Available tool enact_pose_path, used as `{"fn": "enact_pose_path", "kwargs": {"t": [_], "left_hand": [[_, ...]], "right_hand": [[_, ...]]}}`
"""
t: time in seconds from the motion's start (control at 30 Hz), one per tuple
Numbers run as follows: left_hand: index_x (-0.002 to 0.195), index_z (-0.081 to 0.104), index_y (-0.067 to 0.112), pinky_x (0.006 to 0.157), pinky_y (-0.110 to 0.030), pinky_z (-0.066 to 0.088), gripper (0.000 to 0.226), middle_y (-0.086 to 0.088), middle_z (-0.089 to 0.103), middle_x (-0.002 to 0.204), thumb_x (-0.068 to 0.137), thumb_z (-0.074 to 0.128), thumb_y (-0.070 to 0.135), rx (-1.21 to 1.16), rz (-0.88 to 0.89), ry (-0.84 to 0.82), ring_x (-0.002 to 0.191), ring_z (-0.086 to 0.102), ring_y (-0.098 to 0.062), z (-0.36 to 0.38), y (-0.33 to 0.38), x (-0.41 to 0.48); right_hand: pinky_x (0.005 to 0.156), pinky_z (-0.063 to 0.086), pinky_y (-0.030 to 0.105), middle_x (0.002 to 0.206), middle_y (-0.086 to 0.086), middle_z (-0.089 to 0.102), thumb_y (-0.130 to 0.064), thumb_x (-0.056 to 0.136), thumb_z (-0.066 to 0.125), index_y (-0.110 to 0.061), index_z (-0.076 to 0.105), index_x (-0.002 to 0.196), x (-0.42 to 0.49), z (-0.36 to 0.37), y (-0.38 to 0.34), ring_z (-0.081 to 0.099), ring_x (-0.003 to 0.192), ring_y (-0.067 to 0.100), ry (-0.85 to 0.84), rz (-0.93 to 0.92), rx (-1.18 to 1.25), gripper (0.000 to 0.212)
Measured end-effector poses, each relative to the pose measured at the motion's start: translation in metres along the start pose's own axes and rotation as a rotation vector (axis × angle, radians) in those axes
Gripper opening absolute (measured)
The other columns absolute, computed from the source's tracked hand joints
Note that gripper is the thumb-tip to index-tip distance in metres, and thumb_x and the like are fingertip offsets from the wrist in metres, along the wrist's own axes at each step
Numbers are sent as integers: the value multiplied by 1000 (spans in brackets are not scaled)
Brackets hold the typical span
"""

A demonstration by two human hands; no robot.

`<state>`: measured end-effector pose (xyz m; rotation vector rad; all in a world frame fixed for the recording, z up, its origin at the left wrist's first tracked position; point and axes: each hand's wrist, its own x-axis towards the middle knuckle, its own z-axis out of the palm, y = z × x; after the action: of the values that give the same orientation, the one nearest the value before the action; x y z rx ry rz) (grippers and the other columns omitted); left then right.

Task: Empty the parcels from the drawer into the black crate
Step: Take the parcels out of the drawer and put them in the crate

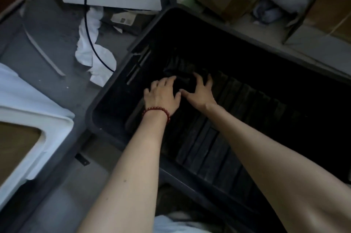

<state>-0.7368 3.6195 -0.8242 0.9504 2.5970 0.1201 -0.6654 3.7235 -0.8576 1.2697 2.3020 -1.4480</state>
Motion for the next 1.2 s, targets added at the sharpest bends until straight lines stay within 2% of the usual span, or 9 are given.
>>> {"fn": "enact_pose_path", "kwargs": {"t": [0.1, 0.17, 0.3, 0.43, 0.53, 0.77, 0.93, 1.1, 1.2], "left_hand": [[147, 27, 24, 101, -44, 32, 56, -1, 37, 148, 96, 43, 41, 95, -43, 1, 132, 35, -25, 10, -11, -8], [145, 32, 23, 99, -44, 33, 54, -3, 43, 143, 96, 44, 41, 126, -77, 41, 128, 39, -26, 6, -17, -12], [140, 37, 21, 95, -45, 35, 50, -6, 48, 136, 95, 44, 43, 66, -111, 82, 124, 42, -28, -15, -20, -24], [136, 41, 24, 96, -44, 35, 51, -4, 52, 133, 93, 46, 50, 74, -89, 61, 124, 45, -27, -49, -23, -51], [133, 45, 24, 93, -41, 38, 49, -4, 53, 132, 91, 48, 50, 60, -116, 93, 122, 48, -26, -80, -28, -76], [124, 53, 26, 74, -31, 40, 42, -3, 62, 119, 91, 48, 52, 74, -211, 240, 109, 58, -27, -160, -46, -162], [117, 55, 27, 86, -36, 43, 41, -1, 63, 117, 89, 48, 56, 116, -373, 258, 109, 58, -25, -160, -78, -256], [118, 56, 28, 86, -35, 45, 39, -1, 62, 121, 90, 48, 54, 64, -594, 290, 110, 57, -26, -165, -138, -346], [122, 55, 29, 84, -35, 44, 42, -2, 62, 124, 91, 47, 56, 34, -737, 356, 113, 56, -28, -172, -169, -384]], "right_hand": [[112, 26, 31, 159, 6, -21, -38, 91, 63, -34, 9, 153, 3, 3, 9, 14, 147, 29, -3, -36, -21, 83], [114, 26, 37, 160, 7, -16, -41, 90, 62, -35, 11, 153, 3, 4, 12, 13, 147, 32, 35, -55, -102, 81], [109, 33, 47, 159, 9, 9, -46, 91, 57, -27, 23, 150, -19, 1, 11, 22, 141, 35, 184, -135, -304, 71], [101, 39, 44, 150, 6, 35, -47, 93, 52, -20, 37, 144, -51, -13, -8, 37, 132, 32, 186, -313, -486, 59], [97, 42, 44, 144, 7, 43, -48, 94, 51, -21, 40, 142, -79, -24, -32, 41, 128, 31, 170, -425, -569, 56], [89, 50, 40, 133, 3, 54, -52, 92, 52, -23, 44, 137, -163, -30, -104, 51, 121, 27, 123, -633, -444, 54], [86, 51, 38, 124, 3, 59, -54, 89, 53, -23, 46, 133, -230, 4, -133, 56, 115, 25, -44, -780, -419, 53], [92, 49, 38, 126, 6, 61, -50, 89, 56, -15, 57, 124, -272, 47, -176, 57, 114, 26, -162, -847, -424, 49], [93, 46, 34, 130, 10, 58, -45, 90, 58, -13, 52, 131, -293, 73, -206, 54, 119, 28, -236, -906, -445, 52]]}}
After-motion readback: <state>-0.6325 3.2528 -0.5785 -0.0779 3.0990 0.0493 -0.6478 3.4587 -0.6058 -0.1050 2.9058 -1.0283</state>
